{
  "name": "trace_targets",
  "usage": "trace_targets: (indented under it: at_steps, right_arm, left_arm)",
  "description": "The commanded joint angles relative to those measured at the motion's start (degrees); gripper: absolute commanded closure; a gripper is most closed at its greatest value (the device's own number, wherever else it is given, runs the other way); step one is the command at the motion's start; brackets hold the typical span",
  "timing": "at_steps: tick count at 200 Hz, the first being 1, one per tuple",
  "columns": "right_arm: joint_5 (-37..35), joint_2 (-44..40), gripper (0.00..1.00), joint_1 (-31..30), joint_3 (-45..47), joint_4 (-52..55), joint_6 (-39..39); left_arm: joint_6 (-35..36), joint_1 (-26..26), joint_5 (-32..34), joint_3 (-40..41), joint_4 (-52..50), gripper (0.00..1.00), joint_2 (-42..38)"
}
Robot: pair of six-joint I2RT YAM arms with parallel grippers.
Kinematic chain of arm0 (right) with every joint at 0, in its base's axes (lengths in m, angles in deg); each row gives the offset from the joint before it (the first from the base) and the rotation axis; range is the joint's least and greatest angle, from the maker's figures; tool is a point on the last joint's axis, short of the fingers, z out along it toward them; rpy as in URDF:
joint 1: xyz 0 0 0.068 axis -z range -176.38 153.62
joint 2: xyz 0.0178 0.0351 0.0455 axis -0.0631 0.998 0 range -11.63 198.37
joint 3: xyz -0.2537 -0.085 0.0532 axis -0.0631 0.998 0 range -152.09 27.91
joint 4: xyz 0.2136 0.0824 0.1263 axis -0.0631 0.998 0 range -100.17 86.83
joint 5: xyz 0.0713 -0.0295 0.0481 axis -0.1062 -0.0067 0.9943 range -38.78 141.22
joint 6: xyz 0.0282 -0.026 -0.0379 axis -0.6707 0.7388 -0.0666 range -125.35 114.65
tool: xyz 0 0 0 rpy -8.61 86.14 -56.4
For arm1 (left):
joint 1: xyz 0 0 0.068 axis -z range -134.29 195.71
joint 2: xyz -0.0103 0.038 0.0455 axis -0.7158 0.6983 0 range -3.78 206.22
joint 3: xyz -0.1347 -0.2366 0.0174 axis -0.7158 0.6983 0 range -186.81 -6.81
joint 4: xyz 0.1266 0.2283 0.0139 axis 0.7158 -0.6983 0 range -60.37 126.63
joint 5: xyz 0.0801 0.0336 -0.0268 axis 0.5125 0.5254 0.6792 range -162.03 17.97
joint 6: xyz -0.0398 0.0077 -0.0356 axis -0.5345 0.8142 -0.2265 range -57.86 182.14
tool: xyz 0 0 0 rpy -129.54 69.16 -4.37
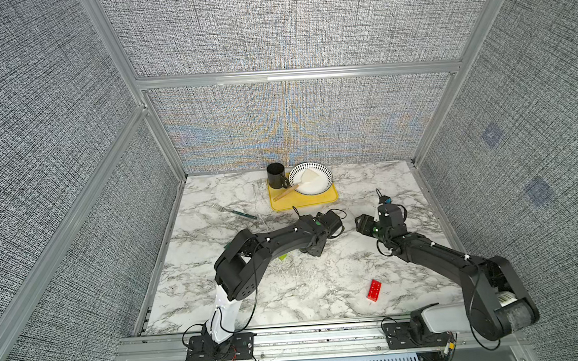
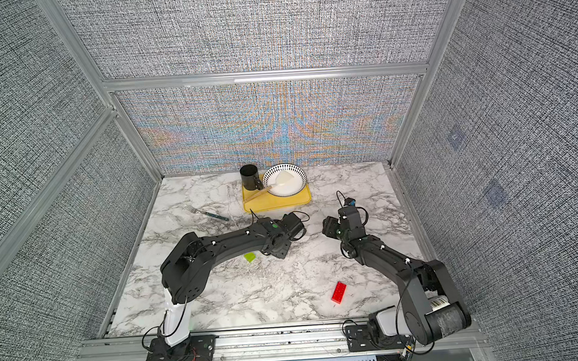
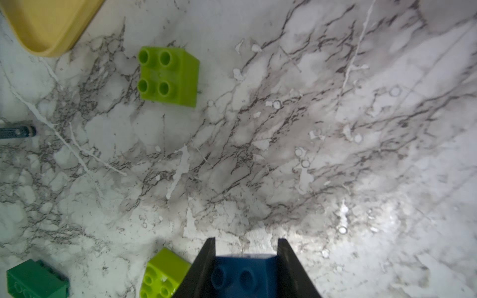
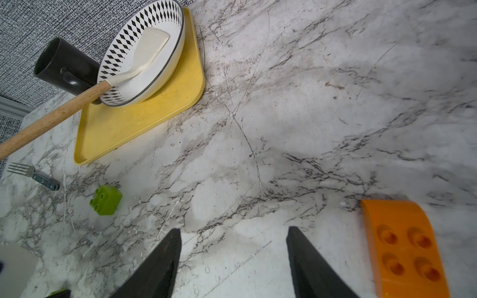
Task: Assemble an ice cream with lego
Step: Place the lego brick at the center of the board.
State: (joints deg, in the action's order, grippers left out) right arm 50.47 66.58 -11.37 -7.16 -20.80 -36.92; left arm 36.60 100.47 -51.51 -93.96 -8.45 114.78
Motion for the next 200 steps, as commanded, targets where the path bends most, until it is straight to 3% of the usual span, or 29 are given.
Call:
trace_targets:
  at_steps: [1, 85, 123, 142, 200]
  right_arm:
    - [-0.34, -0.60, 0.33, 0.29, 0.46, -2.01, -0.90]
    - [0.75, -1.36, 0.32, 0.93, 1.11, -2.46, -1.39]
    - [0.33, -2.16, 0.32, 1.14, 1.37, -2.38, -1.22]
    - [0.28, -2.19, 0.32, 1.35, 1.39, -2.46, -1.23]
    - [0.31, -2.20, 0.31, 1.60, 1.60, -2.55, -1.37]
  left_arm:
    - [-1.52, 0.08, 2.59, -1.43, -2.74, 0.98, 1.30]
    - [-3.45, 0.78, 5.12, 3.95, 2.83, 0.88, 1.36]
    - [-4.58, 0.83, 4.32, 6.97, 5.93, 0.80, 0.61]
    - [-5.12, 0.96, 3.68, 7.70, 6.75, 0.72, 0.42]
    - [-7.59, 1.31, 2.17, 9.81, 8.43, 0.63, -0.58]
